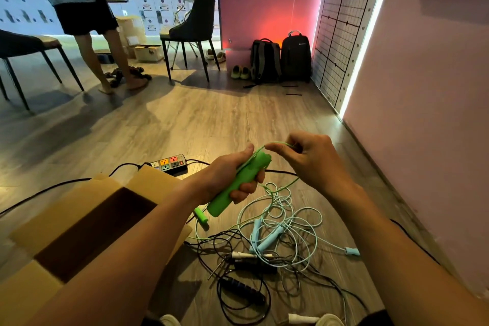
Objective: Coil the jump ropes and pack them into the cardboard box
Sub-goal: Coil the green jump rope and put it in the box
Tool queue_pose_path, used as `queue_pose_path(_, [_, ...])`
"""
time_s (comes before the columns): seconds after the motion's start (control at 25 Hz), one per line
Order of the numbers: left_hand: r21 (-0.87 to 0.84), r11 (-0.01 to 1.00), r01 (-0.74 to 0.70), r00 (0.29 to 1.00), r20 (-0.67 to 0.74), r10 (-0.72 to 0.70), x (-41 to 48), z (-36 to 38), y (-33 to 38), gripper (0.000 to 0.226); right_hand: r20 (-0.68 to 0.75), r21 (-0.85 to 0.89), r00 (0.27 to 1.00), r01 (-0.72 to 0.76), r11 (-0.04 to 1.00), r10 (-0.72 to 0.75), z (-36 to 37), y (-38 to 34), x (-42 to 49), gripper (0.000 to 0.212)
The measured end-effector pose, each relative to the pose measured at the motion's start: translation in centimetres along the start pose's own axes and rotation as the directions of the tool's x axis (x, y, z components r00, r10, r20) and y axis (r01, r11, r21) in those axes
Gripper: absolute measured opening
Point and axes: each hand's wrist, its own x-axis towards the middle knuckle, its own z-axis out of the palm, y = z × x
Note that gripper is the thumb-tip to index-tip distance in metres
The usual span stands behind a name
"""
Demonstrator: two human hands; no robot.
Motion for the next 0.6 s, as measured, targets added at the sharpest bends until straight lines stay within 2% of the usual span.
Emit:
queue_pose_path(0.12, [-0.317,0.947,-0.056,0.992,0.088,0.089,-0.7,0.3,1.1,0.057,0.055,-0.033,0.995,-0.076,0.997,0.078,1.0,-0.5,0.1,0.073])
queue_pose_path(0.2, [-0.471,0.868,-0.158,0.971,0.088,0.224,-1.0,0.2,1.5,0.056,0.187,0.111,0.972,-0.168,0.979,0.146,1.7,-1.1,0.2,0.079])
queue_pose_path(0.28, [-0.627,0.736,-0.256,0.940,0.017,0.342,-1.1,0.2,1.5,0.055,0.381,0.199,0.903,-0.290,0.936,0.199,2.2,-1.7,0.1,0.069])
queue_pose_path(0.36, [-0.760,0.524,-0.385,0.881,-0.135,0.453,-1.2,-0.3,1.5,0.049,0.576,0.081,0.775,-0.373,0.924,0.262,2.7,-1.4,-0.4,0.061])
queue_pose_path(0.44, [-0.783,0.314,-0.537,0.792,-0.339,0.508,-1.2,-1.4,1.9,0.042,0.702,-0.113,0.630,-0.361,0.926,0.332,3.2,-0.7,-1.1,0.061])
queue_pose_path(0.48, [-0.747,0.245,-0.618,0.740,-0.448,0.501,-1.2,-2.1,2.0,0.041,0.730,-0.170,0.585,-0.346,0.923,0.354,3.3,-0.6,-1.4,0.062])
queue_pose_path(0.52, [-0.691,0.207,-0.692,0.689,-0.547,0.475,-1.1,-2.8,2.0,0.042,0.742,-0.188,0.566,-0.340,0.921,0.361,3.2,-0.5,-1.6,0.062])
queue_pose_path(0.56, [-0.623,0.210,-0.754,0.642,-0.628,0.441,-1.0,-3.6,1.8,0.043,0.738,-0.177,0.575,-0.341,0.923,0.354,3.0,-0.6,-1.5,0.060])
queue_pose_path(0.6, [-0.551,0.246,-0.797,0.602,-0.690,0.403,-0.9,-4.3,1.5,0.044,0.713,-0.143,0.617,-0.338,0.930,0.334,2.6,-0.8,-1.2,0.058])
